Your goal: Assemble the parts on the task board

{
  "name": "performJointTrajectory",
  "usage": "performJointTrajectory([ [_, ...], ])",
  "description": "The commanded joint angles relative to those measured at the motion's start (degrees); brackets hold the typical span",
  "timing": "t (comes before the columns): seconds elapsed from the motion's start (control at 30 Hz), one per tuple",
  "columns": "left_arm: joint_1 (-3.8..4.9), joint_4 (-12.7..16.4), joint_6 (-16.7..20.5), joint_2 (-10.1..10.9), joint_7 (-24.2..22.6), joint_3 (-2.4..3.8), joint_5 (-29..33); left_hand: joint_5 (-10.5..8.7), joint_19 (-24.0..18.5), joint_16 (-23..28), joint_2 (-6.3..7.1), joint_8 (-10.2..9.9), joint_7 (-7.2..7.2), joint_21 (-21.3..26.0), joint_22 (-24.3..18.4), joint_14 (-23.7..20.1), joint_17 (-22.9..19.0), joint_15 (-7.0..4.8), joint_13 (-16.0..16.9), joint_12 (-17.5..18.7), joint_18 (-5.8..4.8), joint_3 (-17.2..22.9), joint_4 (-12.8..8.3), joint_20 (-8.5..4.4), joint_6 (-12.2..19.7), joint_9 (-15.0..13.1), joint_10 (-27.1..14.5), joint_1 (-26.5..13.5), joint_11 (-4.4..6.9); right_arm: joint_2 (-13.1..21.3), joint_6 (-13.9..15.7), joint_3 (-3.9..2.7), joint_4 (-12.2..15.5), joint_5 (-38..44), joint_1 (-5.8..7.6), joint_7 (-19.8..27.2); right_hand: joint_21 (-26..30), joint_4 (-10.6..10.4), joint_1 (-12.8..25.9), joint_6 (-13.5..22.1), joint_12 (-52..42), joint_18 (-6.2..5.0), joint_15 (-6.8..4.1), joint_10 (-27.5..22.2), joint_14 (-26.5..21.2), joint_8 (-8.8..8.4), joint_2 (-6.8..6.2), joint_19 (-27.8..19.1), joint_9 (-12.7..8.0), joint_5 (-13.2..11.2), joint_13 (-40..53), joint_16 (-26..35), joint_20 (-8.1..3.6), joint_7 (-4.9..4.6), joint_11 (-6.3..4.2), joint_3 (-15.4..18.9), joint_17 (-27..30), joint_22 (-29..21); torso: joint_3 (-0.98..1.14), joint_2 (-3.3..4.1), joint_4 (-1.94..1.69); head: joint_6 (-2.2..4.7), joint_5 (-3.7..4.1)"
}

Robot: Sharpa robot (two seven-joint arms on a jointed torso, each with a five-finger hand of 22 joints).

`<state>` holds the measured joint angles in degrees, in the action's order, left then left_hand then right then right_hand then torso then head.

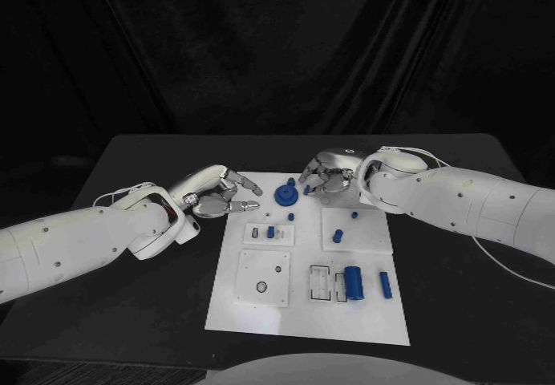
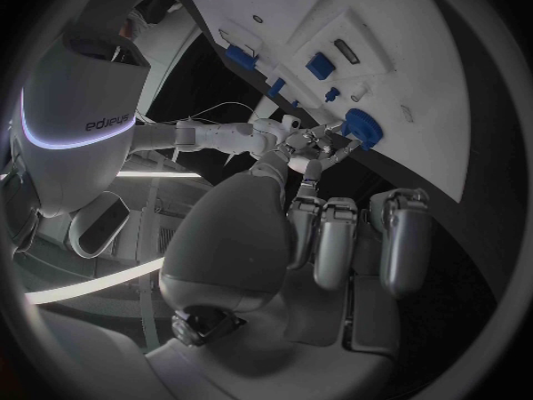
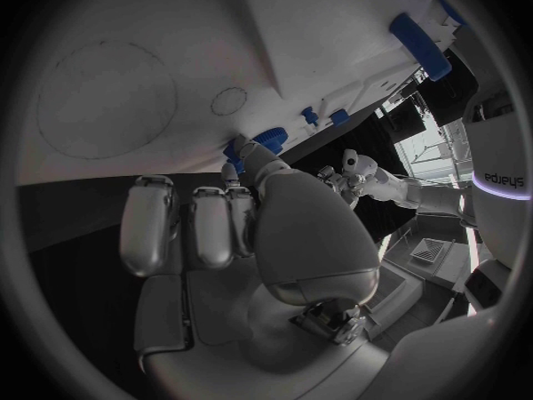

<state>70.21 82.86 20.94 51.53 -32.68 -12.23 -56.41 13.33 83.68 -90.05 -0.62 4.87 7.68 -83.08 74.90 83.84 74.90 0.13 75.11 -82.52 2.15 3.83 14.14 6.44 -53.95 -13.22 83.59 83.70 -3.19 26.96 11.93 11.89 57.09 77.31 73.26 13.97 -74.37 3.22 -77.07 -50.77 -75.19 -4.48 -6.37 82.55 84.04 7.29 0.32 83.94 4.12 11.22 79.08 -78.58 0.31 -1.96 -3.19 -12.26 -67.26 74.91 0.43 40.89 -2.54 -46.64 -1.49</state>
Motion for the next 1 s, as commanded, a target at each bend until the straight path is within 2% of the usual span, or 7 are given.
performJointTrajectory([
  [0.03, -0.03, 0.05, -0.72, -0.16, -0.63, 0.04, 0.57, 0.34, 1.08, 0.05, -0.16, 0.2, -0.06, 0.26, 12.52, 6.16, 15.1, -0.29, 9.12, 0.18, -0.2, 0.18, -0.31, -0.24, -0.39, 0.08, 0.11, 0.75, 0.19, -0.07, -0.89, -0.03, -0.08, -0.19, -0.19, 0.18, -0.21, -0.32, -1.03, -2.27, 0.21, 1.14, -0.36, -0.03, 2.29, 0.84, 0.39, 1.58, 0.42, 0.24, -8.34, 0.22, -0.56, -0.09, -0.24, -0.38, 0.03, 10.65, -0.02, -0.04, 0.03, -0.2, -0.02],
  [0.17, -0.05, 0.08, -0.79, -0.15, -0.56, 0.04, 0.57, 0.34, 1.08, 0.05, -0.16, 0.2, -0.06, 0.26, 12.52, 6.16, 15.1, -0.29, 9.12, 0.18, -0.2, 0.18, -0.31, -0.24, -0.39, 0.08, 0.11, 0.75, 0.19, -0.06, -1.16, -0.03, 0.0, -0.2, -0.21, 0.24, -0.23, -0.4, -1.31, -3.54, 0.27, 1.16, -0.32, -0.07, 2.3, 1.15, 0.38, 1.59, 0.61, 0.43, -8.38, 0.19, -0.55, -0.17, -0.17, -0.63, -0.04, 10.67, -0.02, -0.1, 0.13, -0.2, -0.03],
  [0.5, -0.08, 0.14, -0.89, -0.13, -0.48, 0.04, 0.57, 0.36, 1.1, 0.05, -0.27, 0.22, -0.06, 0.24, 12.53, 6.16, 15.1, -0.29, 9.12, 0.18, -0.2, 0.21, -0.26, -0.24, -0.43, 0.09, 0.12, 0.78, 0.18, -0.16, -0.7, -0.03, -0.08, -0.2, -0.27, 0.58, -0.21, -0.95, -1.81, -11.16, 0.19, 1.18, 0.1, 0.0, 2.32, 4.01, 0.56, 1.61, 2.79, 0.39, -8.2, 0.18, -0.23, -0.94, 0.39, -0.46, -0.07, 10.69, -0.01, -0.22, 0.33, -0.18, -0.27],
  [0.63, -0.08, 0.07, -1.02, -0.24, -0.44, 0.04, 0.57, 0.36, 1.1, 0.05, -0.27, 0.22, -0.06, 0.24, 12.53, 6.16, 15.1, -0.29, 9.12, 0.18, -0.2, 0.21, -0.26, -0.24, -0.43, 0.09, 0.12, 0.78, 0.18, -0.06, -0.44, -0.03, -0.06, -0.2, -0.3, 0.56, -0.26, -0.98, -1.99, -12.52, 0.22, 1.2, 0.21, 0.0, 2.32, 4.63, 0.71, 1.63, 3.47, 0.13, -8.22, 0.16, -0.15, -1.08, 0.54, -0.2, -0.11, 10.71, 0.02, -0.22, 0.44, 0.84, -0.34],
  [0.83, -0.09, 0.0, -1.04, -0.48, -0.4, 0.04, 0.57, 0.37, 1.03, 0.05, -0.37, 0.24, -0.06, 0.34, 12.49, 6.16, 15.1, -0.29, 9.06, 0.26, -0.18, 0.23, -0.2, -0.24, -0.5, 0.08, 0.06, 0.78, 0.18, 0.37, 0.47, -0.03, 0.29, -0.21, -0.4, 0.81, -0.36, -1.29, -1.95, -13.59, 0.11, 1.24, 0.62, 0.1, 2.35, 5.18, 1.14, 1.67, 4.3, -0.38, -8.08, 0.1, 0.1, -0.88, 1.17, 0.23, -0.22, 10.74, -0.03, -0.22, 0.35, 1.17, -0.38],
  [0.87, -0.09, 0.0, -0.95, -0.51, -0.4, 0.04, 0.57, 0.36, 1.01, 0.05, -0.39, 0.25, -0.06, 0.37, 12.48, 6.16, 15.1, -0.29, 9.02, 0.31, -0.17, 0.23, -0.18, -0.24, -0.51, 0.09, 0.02, 0.77, 0.18, 0.57, 0.9, -0.03, 0.56, -0.28, -0.41, 1.0, -0.42, -1.32, -1.97, -13.75, 0.11, 1.26, 0.74, 0.11, 2.35, 5.27, 1.18, 1.69, 4.46, -0.44, -8.08, 0.08, 0.18, -0.88, 1.34, 0.31, -0.24, 10.76, -0.03, -0.21, 0.27, 1.55, -0.46],
  [1.0, -0.09, -0.08, -0.15, -0.7, -0.24, 0.04, 0.57, 0.36, 1.0, 0.05, -0.39, 0.24, -0.06, 0.38, 12.48, 6.16, 15.1, -0.29, 9.01, 0.32, -0.17, 0.22, -0.17, -0.24, -0.51, 0.09, 0.0, 0.76, 0.17, 1.96, 2.86, -0.03, 2.53, -2.31, -0.43, 1.83, -0.43, -1.21, -2.24, -14.24, 0.06, 1.27, 0.91, 0.17, 2.36, 5.57, 1.22, 1.69, 4.91, -0.34, -8.02, 0.06, 0.34, -0.89, 1.47, 0.42, -0.27, 10.76, -0.02, -0.2, 0.25, 1.78, -0.75],
])
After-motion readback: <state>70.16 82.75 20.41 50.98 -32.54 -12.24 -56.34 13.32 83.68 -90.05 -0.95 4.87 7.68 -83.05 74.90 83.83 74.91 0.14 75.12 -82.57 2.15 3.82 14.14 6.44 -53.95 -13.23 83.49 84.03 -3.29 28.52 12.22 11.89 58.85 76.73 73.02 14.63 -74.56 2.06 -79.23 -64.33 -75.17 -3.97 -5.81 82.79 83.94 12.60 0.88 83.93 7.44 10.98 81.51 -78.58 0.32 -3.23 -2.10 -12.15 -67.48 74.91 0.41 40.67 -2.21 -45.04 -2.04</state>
